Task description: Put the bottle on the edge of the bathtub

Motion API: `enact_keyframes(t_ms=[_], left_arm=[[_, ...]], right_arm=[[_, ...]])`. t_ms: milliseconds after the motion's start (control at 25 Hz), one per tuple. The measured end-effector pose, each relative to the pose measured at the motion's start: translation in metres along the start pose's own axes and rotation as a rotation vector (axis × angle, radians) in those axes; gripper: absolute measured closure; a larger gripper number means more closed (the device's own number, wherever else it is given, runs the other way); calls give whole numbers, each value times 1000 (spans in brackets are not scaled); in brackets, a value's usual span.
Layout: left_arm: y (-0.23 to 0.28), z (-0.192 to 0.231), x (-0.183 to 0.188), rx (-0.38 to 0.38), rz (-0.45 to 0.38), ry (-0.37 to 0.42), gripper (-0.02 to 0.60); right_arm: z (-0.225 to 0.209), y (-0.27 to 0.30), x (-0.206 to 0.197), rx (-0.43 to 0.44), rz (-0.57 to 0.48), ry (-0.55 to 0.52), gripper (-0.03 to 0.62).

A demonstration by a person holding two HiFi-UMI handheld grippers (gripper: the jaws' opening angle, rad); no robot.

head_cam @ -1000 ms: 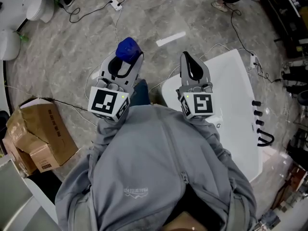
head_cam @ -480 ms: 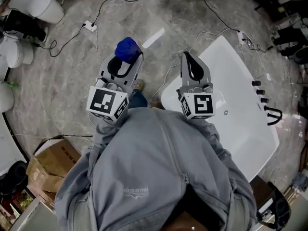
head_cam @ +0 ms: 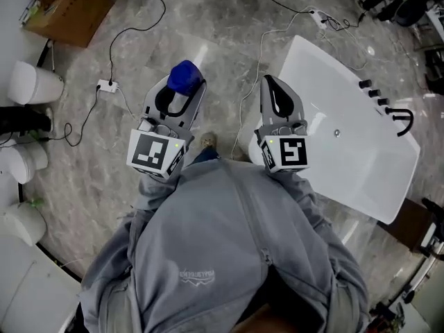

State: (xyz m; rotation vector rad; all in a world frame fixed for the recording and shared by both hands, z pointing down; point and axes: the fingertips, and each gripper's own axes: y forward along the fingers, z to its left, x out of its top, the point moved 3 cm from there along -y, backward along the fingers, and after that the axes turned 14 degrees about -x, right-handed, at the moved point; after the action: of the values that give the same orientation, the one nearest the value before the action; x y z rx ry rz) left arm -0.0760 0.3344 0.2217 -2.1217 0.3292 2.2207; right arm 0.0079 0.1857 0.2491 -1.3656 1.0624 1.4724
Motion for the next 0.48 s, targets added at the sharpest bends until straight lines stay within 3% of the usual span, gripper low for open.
enact_keyframes(t_ms=[160,480], left_arm=[[19,23,-2,-96,5,2,426],[45,42,-7,-220,-2,-15,426]], right_arm=[[-8,9,-2,-122,3,22,591],[-20,6,-8,-252,16,13,591]])
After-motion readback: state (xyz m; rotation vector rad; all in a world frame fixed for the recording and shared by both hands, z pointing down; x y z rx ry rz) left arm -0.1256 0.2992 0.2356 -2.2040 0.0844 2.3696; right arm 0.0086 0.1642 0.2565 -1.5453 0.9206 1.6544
